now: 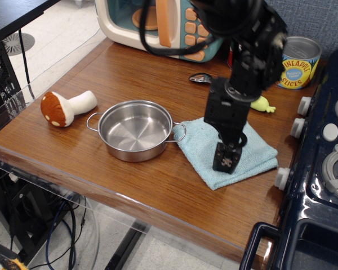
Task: Place the blue cloth between the mushroom and microwave.
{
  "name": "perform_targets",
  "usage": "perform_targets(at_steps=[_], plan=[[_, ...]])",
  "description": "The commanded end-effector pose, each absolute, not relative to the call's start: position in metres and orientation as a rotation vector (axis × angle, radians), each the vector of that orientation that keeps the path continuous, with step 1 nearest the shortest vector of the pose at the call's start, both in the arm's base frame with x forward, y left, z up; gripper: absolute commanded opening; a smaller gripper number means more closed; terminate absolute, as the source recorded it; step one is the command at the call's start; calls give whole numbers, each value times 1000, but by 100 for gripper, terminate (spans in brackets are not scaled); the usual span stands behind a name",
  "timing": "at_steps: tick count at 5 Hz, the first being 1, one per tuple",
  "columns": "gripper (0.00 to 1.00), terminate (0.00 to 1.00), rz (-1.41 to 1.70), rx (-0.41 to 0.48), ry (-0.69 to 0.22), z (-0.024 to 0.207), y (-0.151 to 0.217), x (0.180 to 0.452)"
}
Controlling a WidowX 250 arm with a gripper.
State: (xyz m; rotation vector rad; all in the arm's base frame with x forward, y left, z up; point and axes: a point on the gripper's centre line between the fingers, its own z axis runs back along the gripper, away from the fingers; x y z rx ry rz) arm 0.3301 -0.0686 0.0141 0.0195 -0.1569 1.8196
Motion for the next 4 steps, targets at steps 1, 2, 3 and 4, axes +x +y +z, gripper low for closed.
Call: perform_targets(at_steps=[1, 2, 3, 4], plan=[[100, 0, 1858, -15, -183, 10, -47, 341], [100, 0, 1922, -2, -180, 6, -22, 345], [100, 0, 2013, 15, -194, 4, 12, 353], [100, 0, 2127, 34, -190, 0, 54, 358]])
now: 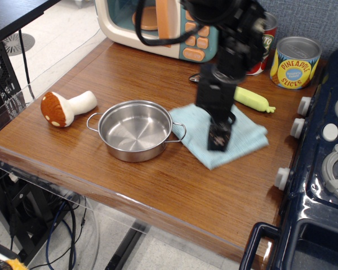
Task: Place the blue cloth between the mushroom and microwave.
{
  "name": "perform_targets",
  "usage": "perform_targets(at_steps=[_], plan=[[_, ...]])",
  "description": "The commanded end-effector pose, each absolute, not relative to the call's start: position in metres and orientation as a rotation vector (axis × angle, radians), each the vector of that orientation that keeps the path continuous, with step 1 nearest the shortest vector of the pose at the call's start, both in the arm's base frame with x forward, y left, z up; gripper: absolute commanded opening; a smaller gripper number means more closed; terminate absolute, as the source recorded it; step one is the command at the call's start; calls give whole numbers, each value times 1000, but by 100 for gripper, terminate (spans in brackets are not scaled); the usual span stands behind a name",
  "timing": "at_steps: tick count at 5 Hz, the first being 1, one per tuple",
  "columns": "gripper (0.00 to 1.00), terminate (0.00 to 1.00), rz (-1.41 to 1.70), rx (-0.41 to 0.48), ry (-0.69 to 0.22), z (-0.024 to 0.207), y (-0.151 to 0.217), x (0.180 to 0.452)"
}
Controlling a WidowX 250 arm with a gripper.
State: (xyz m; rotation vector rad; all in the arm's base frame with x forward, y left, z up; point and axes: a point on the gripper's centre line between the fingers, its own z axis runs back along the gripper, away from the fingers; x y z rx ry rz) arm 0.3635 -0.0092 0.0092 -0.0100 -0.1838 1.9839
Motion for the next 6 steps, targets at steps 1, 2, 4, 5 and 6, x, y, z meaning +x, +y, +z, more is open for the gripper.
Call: perform_targets(at_steps=[1, 2, 4, 5, 6], plan=[[100, 0, 2219, 74, -180, -6, 88, 364], [100, 0, 2299, 100, -176, -10, 121, 370], [100, 0, 2468, 126, -181, -12, 187, 372], [100, 0, 2503, 126, -168, -14, 205, 372], [100, 0, 2518, 133, -180, -12, 209, 371]])
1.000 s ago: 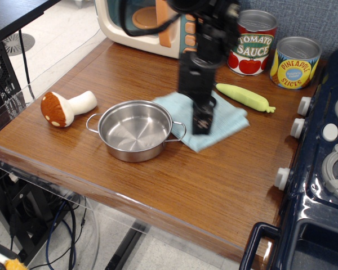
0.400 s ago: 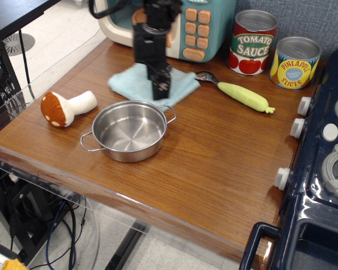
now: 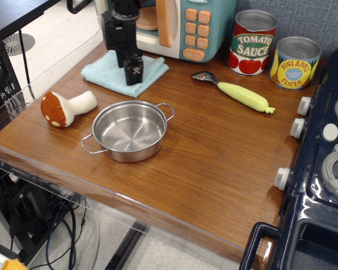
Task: Place the blue cloth between the mushroom and microwave.
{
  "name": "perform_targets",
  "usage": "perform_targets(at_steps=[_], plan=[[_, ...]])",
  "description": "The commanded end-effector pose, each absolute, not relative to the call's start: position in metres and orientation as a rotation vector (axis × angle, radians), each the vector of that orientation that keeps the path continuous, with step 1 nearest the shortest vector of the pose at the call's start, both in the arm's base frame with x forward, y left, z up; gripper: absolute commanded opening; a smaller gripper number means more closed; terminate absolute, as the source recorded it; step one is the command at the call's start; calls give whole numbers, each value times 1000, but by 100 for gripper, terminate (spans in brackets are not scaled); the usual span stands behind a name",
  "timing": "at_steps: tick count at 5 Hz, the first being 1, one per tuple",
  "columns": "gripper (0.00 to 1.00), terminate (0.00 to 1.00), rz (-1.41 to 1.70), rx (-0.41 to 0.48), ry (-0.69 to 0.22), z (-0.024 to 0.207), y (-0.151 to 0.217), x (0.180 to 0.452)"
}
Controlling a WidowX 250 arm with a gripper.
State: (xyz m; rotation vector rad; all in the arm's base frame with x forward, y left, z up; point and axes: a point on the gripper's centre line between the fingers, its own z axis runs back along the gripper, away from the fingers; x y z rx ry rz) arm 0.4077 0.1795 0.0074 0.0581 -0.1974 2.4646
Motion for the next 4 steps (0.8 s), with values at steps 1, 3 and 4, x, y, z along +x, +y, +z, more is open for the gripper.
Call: perform_targets(at_steps=[1, 3, 4], plan=[[100, 0, 2507, 123, -200, -4, 203, 372], [100, 0, 2538, 84, -205, 25, 207, 366], [100, 0, 2604, -15, -245, 58, 212, 354]])
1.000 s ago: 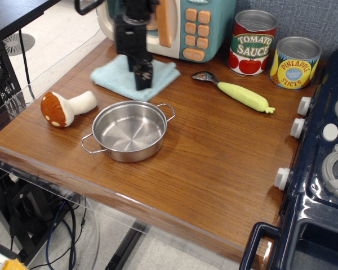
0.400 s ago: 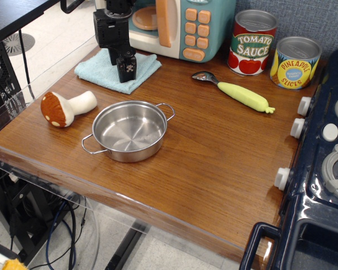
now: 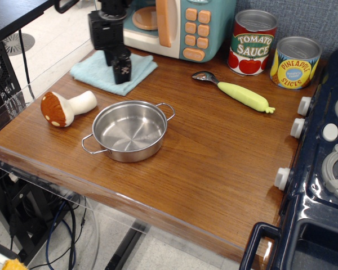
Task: Place the blue cloth between the mushroom and microwave.
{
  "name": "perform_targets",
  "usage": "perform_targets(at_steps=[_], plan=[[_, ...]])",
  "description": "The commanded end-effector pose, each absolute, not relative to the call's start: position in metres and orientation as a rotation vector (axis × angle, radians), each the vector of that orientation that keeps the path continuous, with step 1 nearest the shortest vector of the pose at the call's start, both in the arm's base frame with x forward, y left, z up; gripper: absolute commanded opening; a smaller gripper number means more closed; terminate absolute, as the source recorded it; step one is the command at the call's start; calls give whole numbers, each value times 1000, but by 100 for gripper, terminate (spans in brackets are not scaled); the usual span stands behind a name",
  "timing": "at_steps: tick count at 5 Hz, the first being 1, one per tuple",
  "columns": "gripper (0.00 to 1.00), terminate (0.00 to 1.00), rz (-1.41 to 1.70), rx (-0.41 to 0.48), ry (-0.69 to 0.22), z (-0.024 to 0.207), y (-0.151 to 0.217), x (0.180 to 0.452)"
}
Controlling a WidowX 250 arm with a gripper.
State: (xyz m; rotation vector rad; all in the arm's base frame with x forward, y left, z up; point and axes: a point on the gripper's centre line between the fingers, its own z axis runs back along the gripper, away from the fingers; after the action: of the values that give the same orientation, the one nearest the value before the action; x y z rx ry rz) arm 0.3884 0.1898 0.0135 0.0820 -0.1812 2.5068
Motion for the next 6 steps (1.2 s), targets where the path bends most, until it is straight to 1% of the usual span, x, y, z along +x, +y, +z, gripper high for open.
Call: perform_targets(at_steps=[1, 2, 3, 6], plan=[[100, 0, 2621, -69, -245, 78, 213, 353], [100, 0, 2620, -96, -255, 91, 210, 351], [100, 0, 2565, -73, -292, 85, 205, 352], [100, 0, 2565, -73, -292, 85, 205, 352]])
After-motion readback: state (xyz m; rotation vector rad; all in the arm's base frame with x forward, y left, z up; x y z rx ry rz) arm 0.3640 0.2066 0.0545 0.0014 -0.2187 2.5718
